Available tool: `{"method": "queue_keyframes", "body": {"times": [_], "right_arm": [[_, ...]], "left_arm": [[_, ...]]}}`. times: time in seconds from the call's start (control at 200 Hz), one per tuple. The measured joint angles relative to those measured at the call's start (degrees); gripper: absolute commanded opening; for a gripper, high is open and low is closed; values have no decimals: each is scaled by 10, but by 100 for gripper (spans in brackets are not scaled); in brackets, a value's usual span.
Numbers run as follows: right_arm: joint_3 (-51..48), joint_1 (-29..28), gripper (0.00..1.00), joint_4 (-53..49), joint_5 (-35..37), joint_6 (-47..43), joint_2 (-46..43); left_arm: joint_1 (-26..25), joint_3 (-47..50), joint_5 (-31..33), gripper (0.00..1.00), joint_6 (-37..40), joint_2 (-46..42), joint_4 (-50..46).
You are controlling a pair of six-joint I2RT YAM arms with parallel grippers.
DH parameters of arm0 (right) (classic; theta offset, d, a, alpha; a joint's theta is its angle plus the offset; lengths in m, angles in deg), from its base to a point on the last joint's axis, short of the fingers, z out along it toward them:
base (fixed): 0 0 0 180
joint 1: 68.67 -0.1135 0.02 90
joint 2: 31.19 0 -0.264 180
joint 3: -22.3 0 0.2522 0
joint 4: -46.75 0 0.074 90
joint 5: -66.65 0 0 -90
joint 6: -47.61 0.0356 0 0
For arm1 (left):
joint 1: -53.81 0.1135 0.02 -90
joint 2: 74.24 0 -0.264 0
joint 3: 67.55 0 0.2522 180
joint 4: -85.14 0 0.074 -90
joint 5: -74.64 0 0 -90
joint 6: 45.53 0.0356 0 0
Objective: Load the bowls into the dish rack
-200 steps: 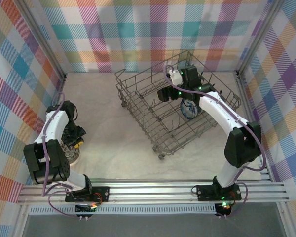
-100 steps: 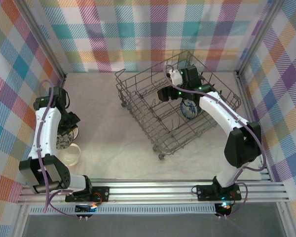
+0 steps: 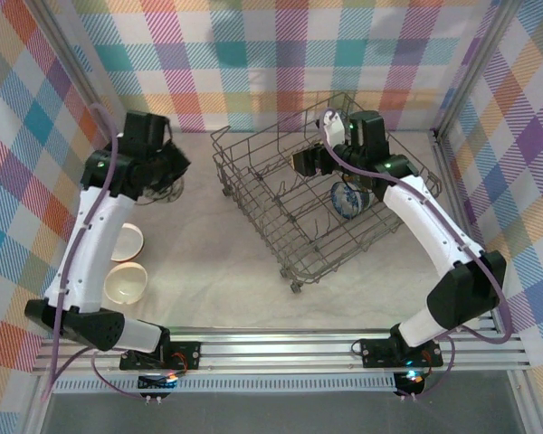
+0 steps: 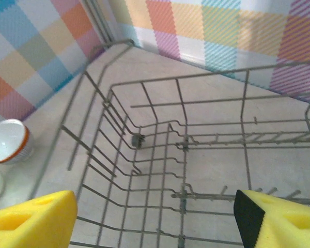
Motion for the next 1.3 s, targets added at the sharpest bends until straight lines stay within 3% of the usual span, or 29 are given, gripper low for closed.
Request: {"method": "queue_keyframes", "body": {"times": [0.22,0.585,0.955,1.3], "right_arm": [[-20,-30,71,62,-23,35,-16],[-85,-95,58,246,0,96,-24],[-150,-100,47,445,155,148,5],[-151,-116,30,538,232,144,49]], "left_arm": [[-107,-151,47,0,-61,143,119],[-165,-316,82,0,-127,266,176],[-187,-327,87,0,-155,276,176],[-194,-331,87,0,-163,289,187]]}}
